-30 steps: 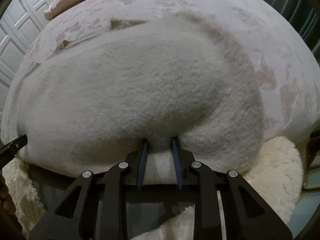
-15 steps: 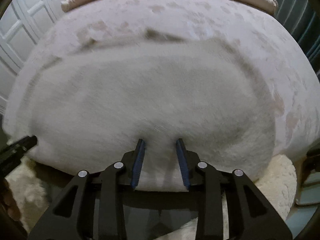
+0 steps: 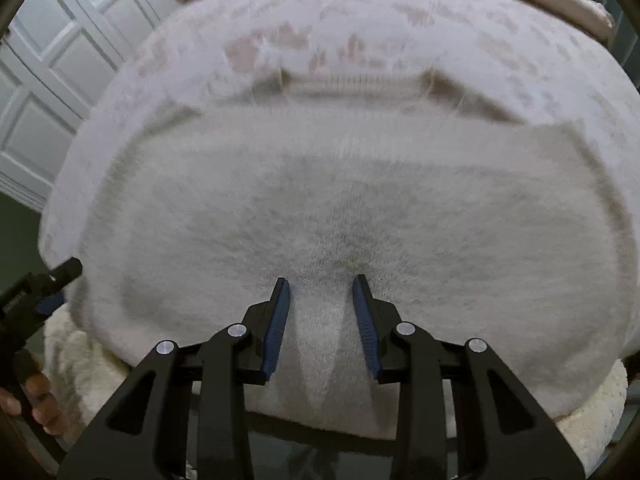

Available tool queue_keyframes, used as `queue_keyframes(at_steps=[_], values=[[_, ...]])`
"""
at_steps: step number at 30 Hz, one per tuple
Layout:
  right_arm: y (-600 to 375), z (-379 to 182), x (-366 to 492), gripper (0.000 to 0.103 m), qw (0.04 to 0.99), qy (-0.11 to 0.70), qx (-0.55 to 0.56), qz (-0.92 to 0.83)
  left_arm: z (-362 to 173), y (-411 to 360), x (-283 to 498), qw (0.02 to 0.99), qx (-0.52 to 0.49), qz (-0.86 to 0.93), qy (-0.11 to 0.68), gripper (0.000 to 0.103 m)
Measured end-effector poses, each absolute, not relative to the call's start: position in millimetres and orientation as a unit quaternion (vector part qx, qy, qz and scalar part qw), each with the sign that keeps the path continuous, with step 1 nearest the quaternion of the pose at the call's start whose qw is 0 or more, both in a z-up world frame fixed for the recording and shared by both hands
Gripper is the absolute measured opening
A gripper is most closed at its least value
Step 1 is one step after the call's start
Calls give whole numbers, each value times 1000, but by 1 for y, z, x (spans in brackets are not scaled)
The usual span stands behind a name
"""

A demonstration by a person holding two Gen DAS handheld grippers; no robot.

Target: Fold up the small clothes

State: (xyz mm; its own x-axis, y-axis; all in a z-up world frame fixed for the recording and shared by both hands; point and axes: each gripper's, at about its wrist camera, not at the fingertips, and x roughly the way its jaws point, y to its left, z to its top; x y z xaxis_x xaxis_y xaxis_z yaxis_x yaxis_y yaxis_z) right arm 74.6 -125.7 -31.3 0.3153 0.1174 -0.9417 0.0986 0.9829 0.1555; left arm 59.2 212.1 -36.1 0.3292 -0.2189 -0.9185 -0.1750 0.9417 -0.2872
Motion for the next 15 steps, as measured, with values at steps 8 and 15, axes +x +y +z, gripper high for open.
queue_keyframes(at_steps=[8, 15], values=[[-119, -38, 78, 38, 811, 582, 60, 13, -65, 207, 76, 772, -227, -32, 592, 80], [-126, -34, 72, 40, 818, 570, 77, 23, -30, 173, 77, 792, -173, -102, 577, 13]])
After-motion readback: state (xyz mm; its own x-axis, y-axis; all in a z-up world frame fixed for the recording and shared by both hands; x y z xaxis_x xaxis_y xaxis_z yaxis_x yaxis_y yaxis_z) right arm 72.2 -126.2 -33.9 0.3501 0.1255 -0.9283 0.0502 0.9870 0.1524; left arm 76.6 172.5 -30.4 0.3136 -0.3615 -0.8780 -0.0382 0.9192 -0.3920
